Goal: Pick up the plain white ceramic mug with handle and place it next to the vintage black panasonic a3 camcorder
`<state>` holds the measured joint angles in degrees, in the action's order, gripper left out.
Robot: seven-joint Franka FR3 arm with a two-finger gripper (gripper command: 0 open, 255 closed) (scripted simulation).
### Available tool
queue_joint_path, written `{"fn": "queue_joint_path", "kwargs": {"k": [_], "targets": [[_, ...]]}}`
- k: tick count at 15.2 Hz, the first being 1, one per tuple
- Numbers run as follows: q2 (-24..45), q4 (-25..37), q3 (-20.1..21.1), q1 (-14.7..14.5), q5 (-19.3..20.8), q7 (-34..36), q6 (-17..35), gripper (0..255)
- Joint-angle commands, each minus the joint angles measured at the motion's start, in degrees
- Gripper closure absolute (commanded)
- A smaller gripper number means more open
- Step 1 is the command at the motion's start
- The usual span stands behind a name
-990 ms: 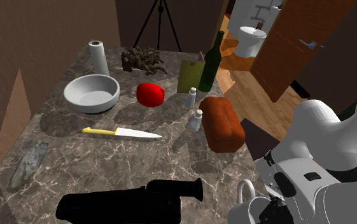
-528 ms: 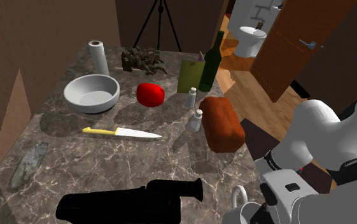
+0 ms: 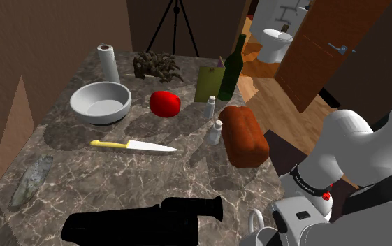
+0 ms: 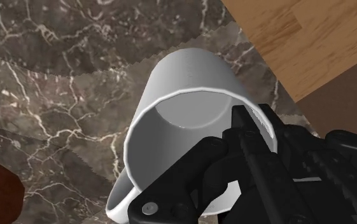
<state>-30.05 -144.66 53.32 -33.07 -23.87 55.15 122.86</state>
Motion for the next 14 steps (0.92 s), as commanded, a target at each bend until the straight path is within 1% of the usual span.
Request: {"fn": "queue_joint_path", "kwargs": {"k": [1, 3, 11, 12, 14], "targets": [[1.0, -0.9, 1.1, 0.4, 0.0, 0.2, 1.9, 255], [2.3, -1.7, 2.4, 1.1, 0.0, 0.6, 4.0, 255], [2.3, -1.7, 2.4, 1.1, 0.0, 0.6, 4.0, 255], [2.3, -1.7, 2.4, 1.1, 0.0, 0.6, 4.0, 0], [2.3, -1.7, 2.4, 1.1, 0.0, 0.6, 4.0, 0]]}}
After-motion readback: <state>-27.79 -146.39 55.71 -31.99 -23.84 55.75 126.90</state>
